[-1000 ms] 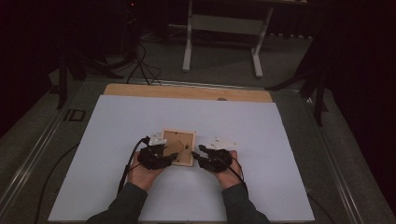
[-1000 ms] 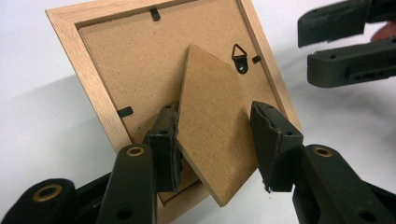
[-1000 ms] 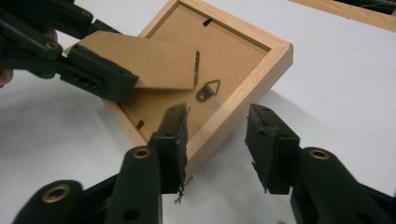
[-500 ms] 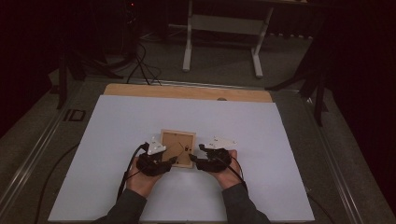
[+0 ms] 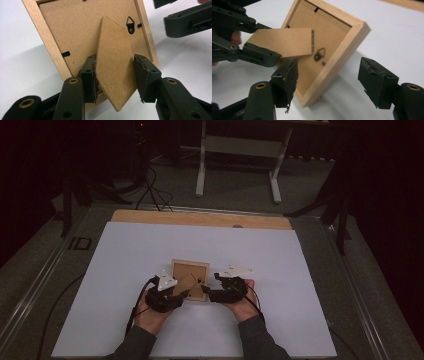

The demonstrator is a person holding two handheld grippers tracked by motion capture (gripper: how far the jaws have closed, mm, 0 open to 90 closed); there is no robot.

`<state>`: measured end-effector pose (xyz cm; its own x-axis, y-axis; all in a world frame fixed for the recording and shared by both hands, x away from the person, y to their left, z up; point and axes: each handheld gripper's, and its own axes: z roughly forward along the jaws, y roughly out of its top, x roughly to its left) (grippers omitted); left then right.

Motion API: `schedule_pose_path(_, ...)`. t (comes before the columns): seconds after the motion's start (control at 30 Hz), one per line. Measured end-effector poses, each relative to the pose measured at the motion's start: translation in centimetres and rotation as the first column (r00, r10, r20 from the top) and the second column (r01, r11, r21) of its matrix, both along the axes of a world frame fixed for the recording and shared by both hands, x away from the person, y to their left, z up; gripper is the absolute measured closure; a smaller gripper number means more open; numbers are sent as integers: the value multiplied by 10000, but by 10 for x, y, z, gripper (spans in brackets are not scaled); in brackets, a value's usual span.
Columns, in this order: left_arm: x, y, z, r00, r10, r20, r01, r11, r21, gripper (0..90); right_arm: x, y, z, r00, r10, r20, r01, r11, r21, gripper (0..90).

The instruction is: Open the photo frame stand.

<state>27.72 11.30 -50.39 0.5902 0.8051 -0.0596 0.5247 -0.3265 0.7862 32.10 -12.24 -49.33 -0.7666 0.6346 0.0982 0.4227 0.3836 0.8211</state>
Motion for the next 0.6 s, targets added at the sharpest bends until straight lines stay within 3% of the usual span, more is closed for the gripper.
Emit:
schedule_pose_path(0.2,-3,0,-1,10000,-16,90,15,10000,63,573,12,3,-3,9997,-12,-253,14,10000,67,315)
schedule_pose_path(0.43,-11,1,-3,9998,-38,180,35,9998,171,579,28,4,-1,9985,29,-547,-3,9988,480,391)
schedule_pose_path(0.6,-13,1,-4,9998,-81,189,78,9998,179,583,37,2,-4,9952,203,-962,-100,9943,1066,393)
